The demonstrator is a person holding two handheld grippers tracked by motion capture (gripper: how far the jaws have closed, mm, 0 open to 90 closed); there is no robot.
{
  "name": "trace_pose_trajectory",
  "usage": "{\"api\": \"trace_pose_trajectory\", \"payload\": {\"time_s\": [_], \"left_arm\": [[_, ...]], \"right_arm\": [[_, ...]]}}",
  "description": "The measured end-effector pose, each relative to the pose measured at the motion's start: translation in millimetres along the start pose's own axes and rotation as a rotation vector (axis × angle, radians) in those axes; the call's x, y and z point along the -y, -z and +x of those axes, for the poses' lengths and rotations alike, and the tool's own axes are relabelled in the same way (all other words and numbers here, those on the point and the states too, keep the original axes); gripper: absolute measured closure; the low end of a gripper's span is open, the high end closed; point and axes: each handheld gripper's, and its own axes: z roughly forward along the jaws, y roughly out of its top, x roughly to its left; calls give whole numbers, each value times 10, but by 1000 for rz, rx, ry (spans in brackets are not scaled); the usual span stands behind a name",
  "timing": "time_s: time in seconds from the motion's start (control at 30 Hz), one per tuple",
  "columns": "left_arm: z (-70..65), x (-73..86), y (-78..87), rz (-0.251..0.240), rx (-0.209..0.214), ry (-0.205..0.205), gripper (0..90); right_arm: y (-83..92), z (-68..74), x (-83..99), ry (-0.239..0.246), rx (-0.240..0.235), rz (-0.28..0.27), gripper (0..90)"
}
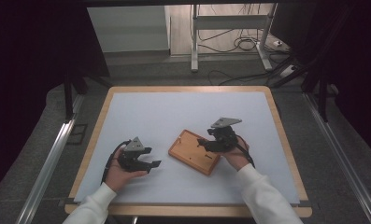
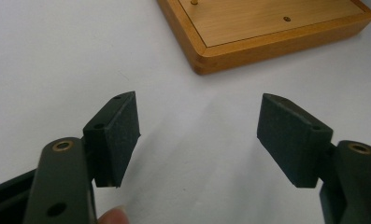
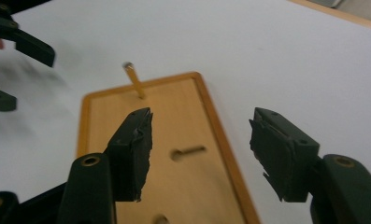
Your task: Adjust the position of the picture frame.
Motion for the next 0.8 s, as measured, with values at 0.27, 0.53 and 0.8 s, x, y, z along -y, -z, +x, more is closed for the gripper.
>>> {"api": "trace_pose_trajectory", "payload": {"time_s": [0.27, 0.53, 0.8], "left_arm": [[-4, 1, -19, 10, -4, 4, 291], [1, 2, -9, 6, -11, 12, 290], [-1, 2, -9, 4, -8, 11, 290]], "right_arm": [[209, -277, 233, -19, 84, 32, 673], [272, -423, 377, -32, 102, 35, 896], [246, -448, 452, -28, 115, 76, 896]]}}
